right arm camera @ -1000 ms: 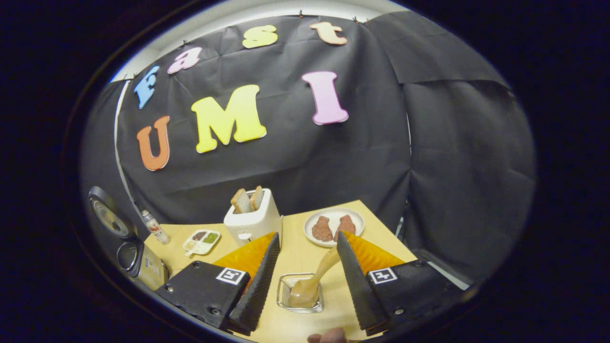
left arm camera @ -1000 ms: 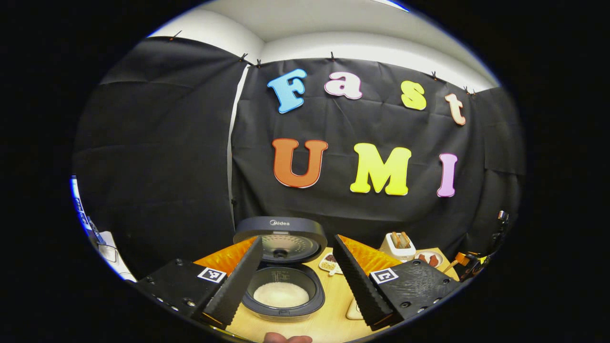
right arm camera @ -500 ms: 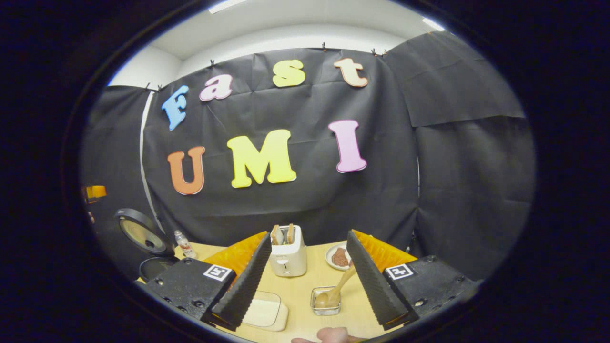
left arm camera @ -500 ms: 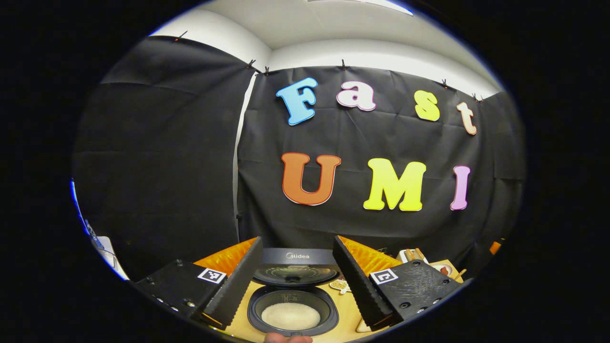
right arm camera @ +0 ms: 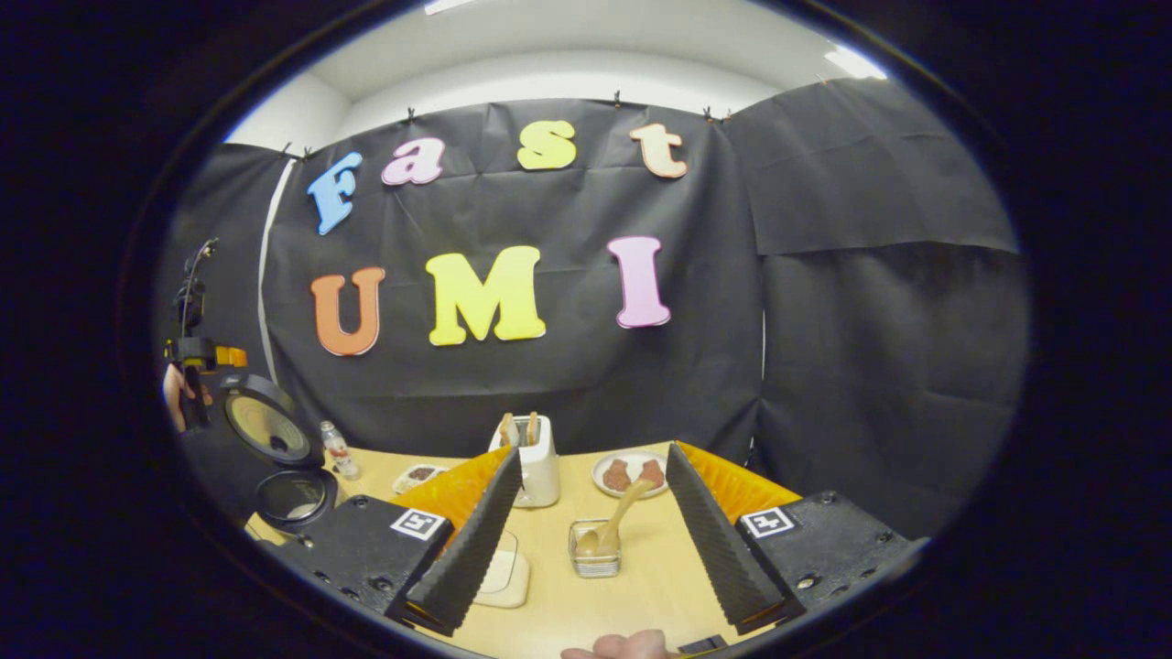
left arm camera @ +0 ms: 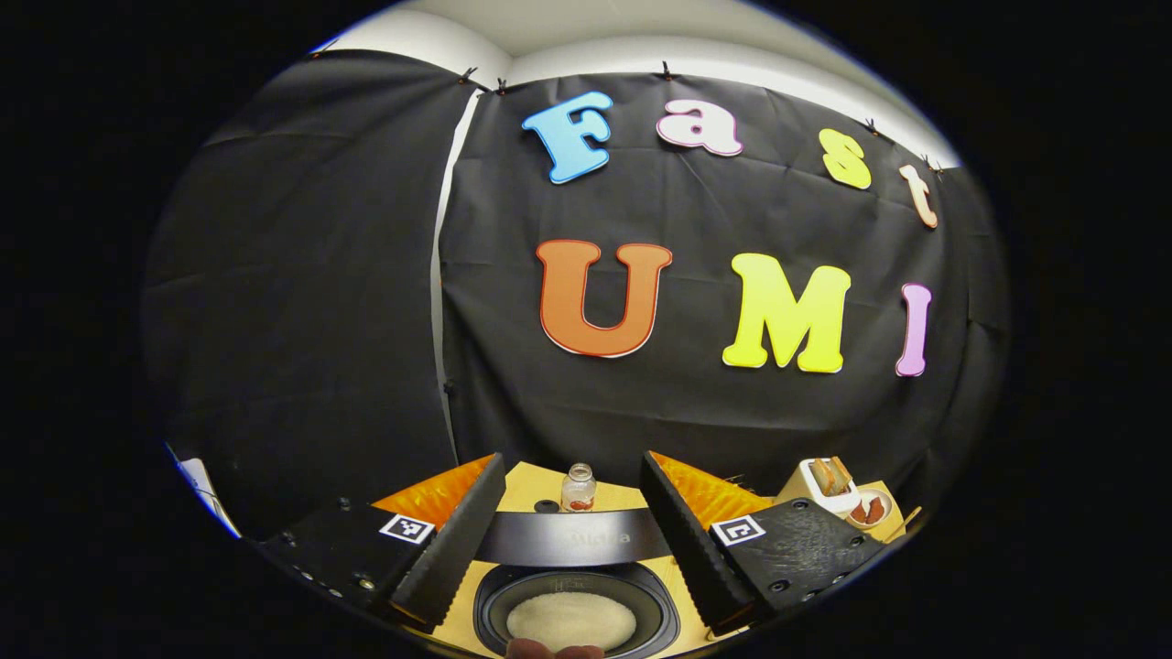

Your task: Close the left gripper, press the button to open the rice cooker; take a wooden spoon from the chopstick holder with the right hand, scoop a spoonful of rice and pour it into the rice cooker, then put the wooden spoon back into the chopstick holder.

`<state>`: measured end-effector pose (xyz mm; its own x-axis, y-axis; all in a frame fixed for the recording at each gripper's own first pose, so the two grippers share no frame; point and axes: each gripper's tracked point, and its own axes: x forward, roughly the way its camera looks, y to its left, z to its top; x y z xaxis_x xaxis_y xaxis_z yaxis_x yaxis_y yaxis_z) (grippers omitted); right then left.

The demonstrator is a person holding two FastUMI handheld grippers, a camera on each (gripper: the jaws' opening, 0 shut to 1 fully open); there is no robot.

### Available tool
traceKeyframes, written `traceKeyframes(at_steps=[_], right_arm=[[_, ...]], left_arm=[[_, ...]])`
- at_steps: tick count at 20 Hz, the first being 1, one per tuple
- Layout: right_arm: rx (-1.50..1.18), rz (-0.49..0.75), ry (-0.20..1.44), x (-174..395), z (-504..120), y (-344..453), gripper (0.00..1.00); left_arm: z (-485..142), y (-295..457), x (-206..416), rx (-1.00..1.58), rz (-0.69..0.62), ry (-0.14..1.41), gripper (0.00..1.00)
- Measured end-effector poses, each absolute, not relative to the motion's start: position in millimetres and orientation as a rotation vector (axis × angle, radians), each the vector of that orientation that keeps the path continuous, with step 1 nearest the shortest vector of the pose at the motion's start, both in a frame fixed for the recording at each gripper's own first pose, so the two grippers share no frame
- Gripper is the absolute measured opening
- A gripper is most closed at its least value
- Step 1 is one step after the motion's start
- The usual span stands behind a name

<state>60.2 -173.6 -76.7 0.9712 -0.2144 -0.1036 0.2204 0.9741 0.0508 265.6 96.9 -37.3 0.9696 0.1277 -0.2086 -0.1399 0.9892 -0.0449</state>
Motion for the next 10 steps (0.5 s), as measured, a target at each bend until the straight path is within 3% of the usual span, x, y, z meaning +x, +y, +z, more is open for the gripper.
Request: traceKeyframes(at_steps=[10], right_arm=[[0.057,-0.148,0.126,66,-83,-148,0.98]], left_arm=[[-77,80,217,-0.078,0.098,0.354,0.97]])
